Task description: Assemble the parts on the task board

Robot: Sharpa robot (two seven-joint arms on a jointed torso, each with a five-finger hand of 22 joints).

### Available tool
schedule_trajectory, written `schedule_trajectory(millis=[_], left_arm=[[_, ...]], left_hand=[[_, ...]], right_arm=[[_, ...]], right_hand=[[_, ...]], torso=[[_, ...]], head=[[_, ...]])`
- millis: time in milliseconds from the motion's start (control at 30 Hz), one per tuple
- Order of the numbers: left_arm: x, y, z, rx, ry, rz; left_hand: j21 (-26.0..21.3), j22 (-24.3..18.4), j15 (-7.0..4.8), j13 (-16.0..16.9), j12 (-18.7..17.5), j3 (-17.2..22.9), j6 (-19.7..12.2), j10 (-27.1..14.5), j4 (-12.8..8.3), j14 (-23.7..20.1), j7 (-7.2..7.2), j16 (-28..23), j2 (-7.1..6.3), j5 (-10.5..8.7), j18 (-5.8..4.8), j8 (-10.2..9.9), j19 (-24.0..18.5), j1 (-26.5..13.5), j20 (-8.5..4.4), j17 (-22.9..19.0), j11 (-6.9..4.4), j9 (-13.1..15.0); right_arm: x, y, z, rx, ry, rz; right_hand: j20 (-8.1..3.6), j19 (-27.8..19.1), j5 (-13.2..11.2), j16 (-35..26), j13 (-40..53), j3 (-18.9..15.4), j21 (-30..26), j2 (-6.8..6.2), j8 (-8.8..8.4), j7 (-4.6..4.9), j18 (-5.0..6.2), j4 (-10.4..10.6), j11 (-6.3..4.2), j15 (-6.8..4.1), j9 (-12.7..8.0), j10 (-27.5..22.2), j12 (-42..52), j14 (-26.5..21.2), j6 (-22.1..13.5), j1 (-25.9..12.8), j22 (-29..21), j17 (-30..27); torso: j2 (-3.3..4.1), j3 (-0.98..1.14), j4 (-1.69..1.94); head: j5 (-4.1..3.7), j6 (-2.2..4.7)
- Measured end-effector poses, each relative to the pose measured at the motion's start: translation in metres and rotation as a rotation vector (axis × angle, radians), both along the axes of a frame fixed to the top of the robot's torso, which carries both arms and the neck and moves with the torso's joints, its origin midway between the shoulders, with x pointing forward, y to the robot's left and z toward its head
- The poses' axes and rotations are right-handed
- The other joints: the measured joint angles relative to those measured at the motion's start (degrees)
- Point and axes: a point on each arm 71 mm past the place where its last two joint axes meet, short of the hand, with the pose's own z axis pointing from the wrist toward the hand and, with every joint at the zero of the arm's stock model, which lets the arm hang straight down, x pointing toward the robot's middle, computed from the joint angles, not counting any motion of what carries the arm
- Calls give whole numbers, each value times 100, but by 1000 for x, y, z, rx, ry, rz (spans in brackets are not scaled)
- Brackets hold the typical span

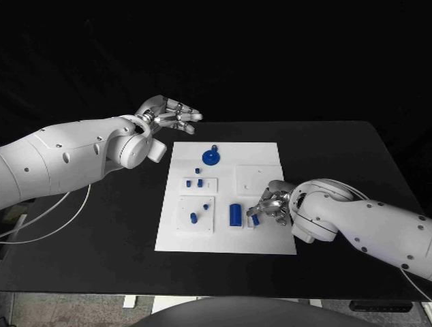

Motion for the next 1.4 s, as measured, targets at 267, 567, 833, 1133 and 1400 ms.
schedule_trajectory(millis=[267, 567, 833, 1133, 1400], left_arm=[[0, 0, 0, -1, 1, -2], [0, -1, 0, -1, 1, -5], [0, -1, 0, -1, 2, -6], [0, -1, 0, -1, 3, -7], [0, -1, 0, -1, 4, -7]], left_hand=[[0, -10, 0, 0, 0, 0, 0, 0, 0, 0, 0, 0, 0, 0, 0, 0, 0, 0, 0, -1, 0, 0], [0, -10, 0, 0, 0, 0, 0, 0, 0, 0, 0, 0, 0, 0, 0, 0, 0, 0, 0, -1, 0, 0], [0, -9, 0, 0, 0, 0, 0, 0, 0, 0, 0, 0, 0, 0, 0, 0, -1, 0, 0, -1, 0, 0], [0, -33, 0, 0, 0, 16, 0, 0, 16, 0, 0, 0, 0, 0, -1, 0, -1, 0, 0, -2, 0, 0], [0, -33, 0, 0, 0, 16, 0, 0, 16, 0, 0, 0, 0, 0, 0, 0, -1, 0, 0, -2, 0, 0]], right_arm=[[3, 1, -3, -7, 1, -4], [3, 2, -3, -16, 5, 3], [1, 4, -4, -25, 15, 22], [-1, 6, -4, -27, 18, 32], [-3, 8, -4, -25, 20, 38]], right_hand=[[0, 0, 0, 0, 0, -9, 0, 1, -7, 1, 0, 9, -1, 0, -10, 1, 0, 0, 0, -16, 0, -1], [0, 0, 0, 0, 5, -34, 0, 30, 19, 1, 0, 33, -14, 0, -7, 14, 0, 0, 0, -63, 0, -1], [0, 0, 0, -1, 5, -59, 34, 24, 26, 1, 0, 58, -14, 0, -1, 14, 0, 1, 0, -70, 0, -2], [0, 0, 0, -1, 4, -64, 34, 24, 25, 1, 0, 63, -13, 0, -4, 14, 0, 0, 0, -69, 0, -3], [0, 0, -1, -2, 4, -64, 34, 39, 24, 1, 0, 63, -9, 0, -5, 10, 0, 1, -1, -84, 0, -3]], torso=[[-1, 0, -3], [-2, 3, -3], [-4, 4, -12], [-3, 6, -7], [-2, 5, -13]], head=[[29, -5], [54, -13], [76, -29], [86, -30], [100, -36]])
